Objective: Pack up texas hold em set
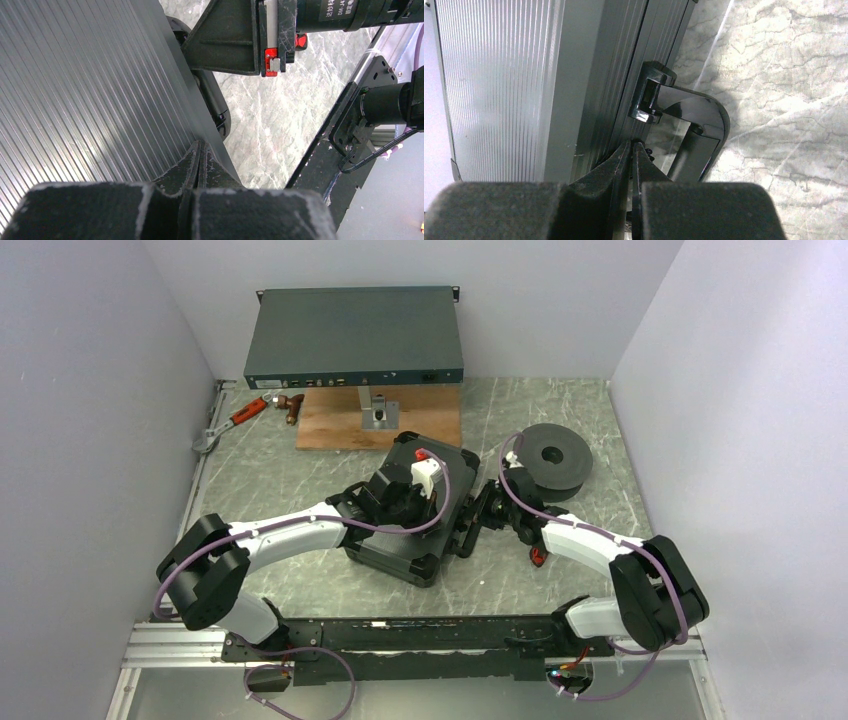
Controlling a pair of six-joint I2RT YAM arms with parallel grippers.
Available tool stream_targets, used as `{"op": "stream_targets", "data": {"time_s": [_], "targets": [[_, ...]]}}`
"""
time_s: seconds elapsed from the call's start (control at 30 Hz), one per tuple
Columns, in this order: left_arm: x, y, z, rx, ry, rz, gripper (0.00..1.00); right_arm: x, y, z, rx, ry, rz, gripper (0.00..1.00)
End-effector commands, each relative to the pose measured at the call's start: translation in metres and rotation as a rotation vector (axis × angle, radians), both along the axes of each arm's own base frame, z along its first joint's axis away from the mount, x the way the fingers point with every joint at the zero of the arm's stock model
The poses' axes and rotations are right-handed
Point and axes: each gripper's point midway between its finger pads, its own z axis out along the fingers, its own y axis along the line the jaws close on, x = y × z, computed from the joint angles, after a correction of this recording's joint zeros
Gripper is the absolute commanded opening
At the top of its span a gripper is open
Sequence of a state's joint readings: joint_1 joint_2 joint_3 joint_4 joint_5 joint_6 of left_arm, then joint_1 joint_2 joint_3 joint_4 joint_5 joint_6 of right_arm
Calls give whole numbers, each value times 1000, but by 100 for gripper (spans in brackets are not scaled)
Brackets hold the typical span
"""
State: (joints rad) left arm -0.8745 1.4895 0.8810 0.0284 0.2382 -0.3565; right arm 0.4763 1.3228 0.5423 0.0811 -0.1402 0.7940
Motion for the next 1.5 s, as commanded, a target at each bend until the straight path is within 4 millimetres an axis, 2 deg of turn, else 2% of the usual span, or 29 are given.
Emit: {"op": "stream_targets", "data": {"time_s": [0.0,0.17,0.37,0.87,1.3,1.47], "targets": [[-41,27,-64,191,178,-52,0,-5,3,3,23,-7,18,8],[-39,26,-62,192,173,-53,0,-11,-6,-9,-15,16,5,8],[-40,26,-63,192,172,-54,0,-18,-6,-21,-12,43,15,8],[-41,29,-64,192,172,-50,0,-18,-5,-25,-19,50,18,7],[-42,29,-66,188,173,-52,0,-25,-3,-48,-29,88,38,6],[-43,30,-66,188,170,-48,0,-26,-3,-50,-38,92,42,6]]}}
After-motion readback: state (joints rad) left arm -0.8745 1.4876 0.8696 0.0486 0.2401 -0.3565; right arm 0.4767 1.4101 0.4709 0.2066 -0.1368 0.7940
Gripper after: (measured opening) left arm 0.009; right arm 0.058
